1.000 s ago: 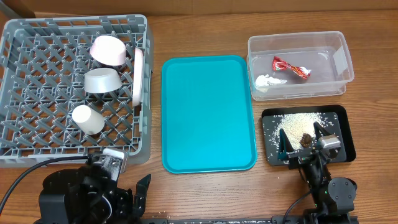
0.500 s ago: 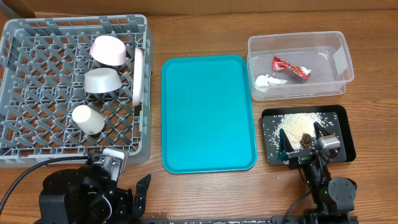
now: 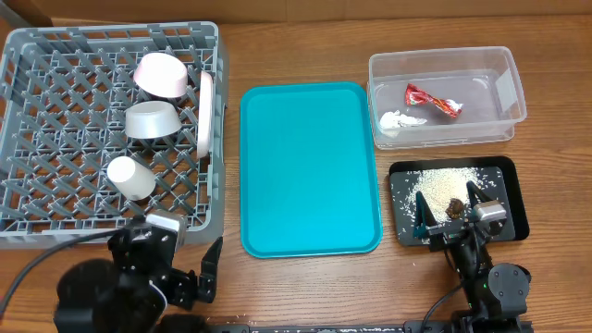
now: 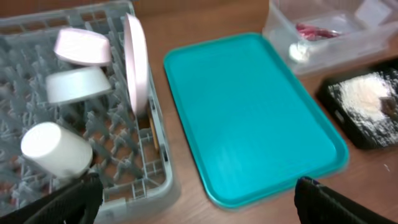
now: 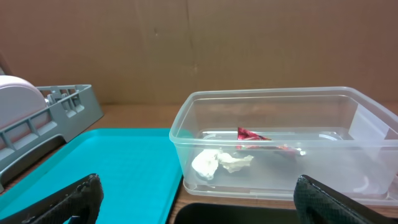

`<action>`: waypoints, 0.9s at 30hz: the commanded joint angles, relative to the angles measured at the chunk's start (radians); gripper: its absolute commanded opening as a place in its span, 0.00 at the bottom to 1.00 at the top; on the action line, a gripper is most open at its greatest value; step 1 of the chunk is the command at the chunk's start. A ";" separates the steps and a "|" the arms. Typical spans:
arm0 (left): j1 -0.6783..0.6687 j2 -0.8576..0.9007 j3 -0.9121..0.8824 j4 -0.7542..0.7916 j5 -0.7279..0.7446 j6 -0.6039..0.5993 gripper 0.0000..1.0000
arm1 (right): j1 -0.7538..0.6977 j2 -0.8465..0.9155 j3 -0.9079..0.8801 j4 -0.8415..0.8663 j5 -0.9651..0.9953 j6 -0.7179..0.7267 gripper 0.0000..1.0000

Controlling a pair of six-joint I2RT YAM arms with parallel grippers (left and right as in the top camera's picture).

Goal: Sort waste into correct bins and load items into the dishwasher

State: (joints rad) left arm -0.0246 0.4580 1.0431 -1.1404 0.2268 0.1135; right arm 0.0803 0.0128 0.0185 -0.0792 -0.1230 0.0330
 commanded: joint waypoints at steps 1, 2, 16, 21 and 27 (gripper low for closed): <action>0.003 -0.114 -0.166 0.094 -0.017 0.021 1.00 | 0.003 -0.010 -0.010 0.005 0.010 -0.004 1.00; 0.003 -0.147 -0.221 0.134 -0.016 0.020 1.00 | 0.003 -0.010 -0.010 0.005 0.010 -0.004 0.99; -0.003 -0.455 -0.868 0.898 -0.014 -0.050 1.00 | 0.003 -0.010 -0.010 0.005 0.010 -0.004 1.00; -0.002 -0.455 -1.011 1.202 -0.036 -0.050 1.00 | 0.003 -0.010 -0.010 0.005 0.010 -0.004 1.00; -0.002 -0.455 -1.038 1.172 -0.036 -0.057 1.00 | 0.003 -0.010 -0.010 0.005 0.010 -0.004 1.00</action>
State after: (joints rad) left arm -0.0246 0.0151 0.0109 0.0425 0.2043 0.0761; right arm 0.0803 0.0128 0.0185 -0.0788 -0.1230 0.0322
